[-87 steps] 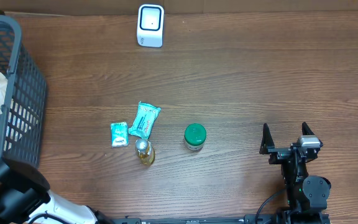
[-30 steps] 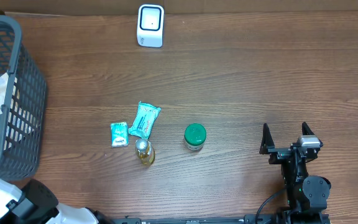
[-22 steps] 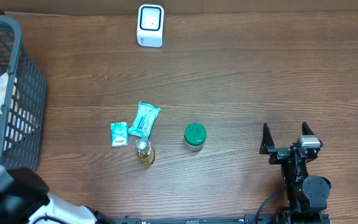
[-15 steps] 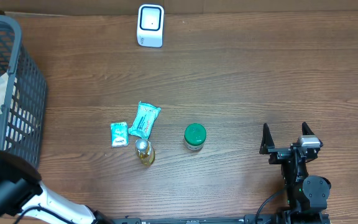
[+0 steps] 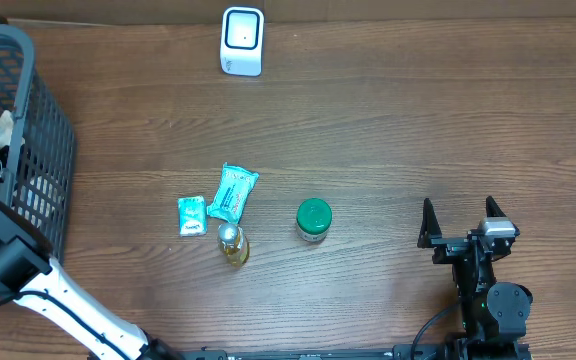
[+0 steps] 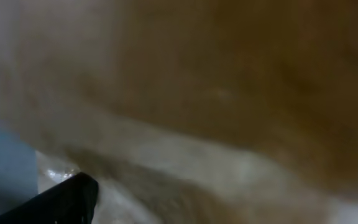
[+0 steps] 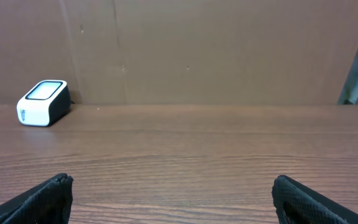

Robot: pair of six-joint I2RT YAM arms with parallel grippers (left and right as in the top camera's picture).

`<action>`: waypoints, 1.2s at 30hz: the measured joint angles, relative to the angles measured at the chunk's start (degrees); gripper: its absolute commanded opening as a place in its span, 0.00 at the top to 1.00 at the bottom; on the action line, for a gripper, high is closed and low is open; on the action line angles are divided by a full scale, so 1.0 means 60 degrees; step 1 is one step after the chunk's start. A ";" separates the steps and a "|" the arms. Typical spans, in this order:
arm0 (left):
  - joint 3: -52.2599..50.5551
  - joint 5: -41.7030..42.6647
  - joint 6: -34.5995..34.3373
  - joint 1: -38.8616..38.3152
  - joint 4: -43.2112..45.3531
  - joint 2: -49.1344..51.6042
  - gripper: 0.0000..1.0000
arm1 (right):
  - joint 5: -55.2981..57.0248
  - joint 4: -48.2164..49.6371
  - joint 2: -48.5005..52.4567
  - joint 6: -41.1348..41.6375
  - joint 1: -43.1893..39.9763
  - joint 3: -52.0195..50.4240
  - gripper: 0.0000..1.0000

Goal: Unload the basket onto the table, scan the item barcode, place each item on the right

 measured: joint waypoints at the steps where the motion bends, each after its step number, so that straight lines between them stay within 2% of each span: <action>1: 0.0000 -0.0073 0.0004 0.0000 -0.0029 0.0029 0.34 | 0.0007 0.0004 0.0000 -0.0004 0.0000 0.0000 0.00; 2: 0.0004 -0.0175 0.0036 -0.0018 -0.0036 0.0055 0.43 | 0.0007 0.0004 0.0000 0.0000 0.0000 0.0004 0.00; 3: 0.0022 -0.0233 0.0055 -0.0022 -0.0047 0.0066 0.57 | 0.0007 0.0007 0.0000 -0.0004 -0.0004 0.0004 0.00; 4: 0.0029 -0.0240 0.0051 -0.0022 -0.0062 0.0084 0.65 | 0.0004 0.0004 0.0000 -0.0004 0.0000 0.0000 0.00; 6: 0.0058 -0.0237 0.0040 -0.0004 -0.0106 0.0084 0.75 | 0.0007 0.0004 0.0000 -0.0007 -0.0004 0.0000 0.00; 8: 0.0127 -0.0219 0.0095 0.0004 -0.0131 0.0084 0.79 | 0.0004 0.0000 0.0000 -0.0007 0.0000 0.0000 0.00; 14: 0.0368 -0.0193 0.0095 0.0004 -0.0488 0.0120 0.82 | 0.0004 0.0007 0.0000 -0.0004 0.0000 0.0004 0.00; 17: 0.0845 -0.0073 0.0095 0.0004 -0.1118 0.0299 0.88 | 0.0000 0.0000 0.0000 0.0000 0.0000 0.0000 0.00; 22: 0.2346 0.0408 0.0095 0.0004 -0.2561 0.0601 0.92 | 0.0007 0.0004 0.0000 0.0000 -0.0004 0.0004 0.00; 29: 0.6109 0.0925 0.0055 0.0004 -0.4320 0.0637 0.91 | 0.0007 0.0004 0.0000 -0.0004 0.0000 0.0004 0.00; 32: 0.7191 0.1344 0.0055 0.0004 -0.4390 0.0517 0.90 | 0.0004 -0.0004 0.0000 0.0000 -0.0004 0.0000 0.00; 36: 0.7530 0.2208 0.0051 0.0004 -0.4401 -0.0117 0.89 | 0.0004 -0.0004 0.0000 0.0000 0.0000 0.0004 0.00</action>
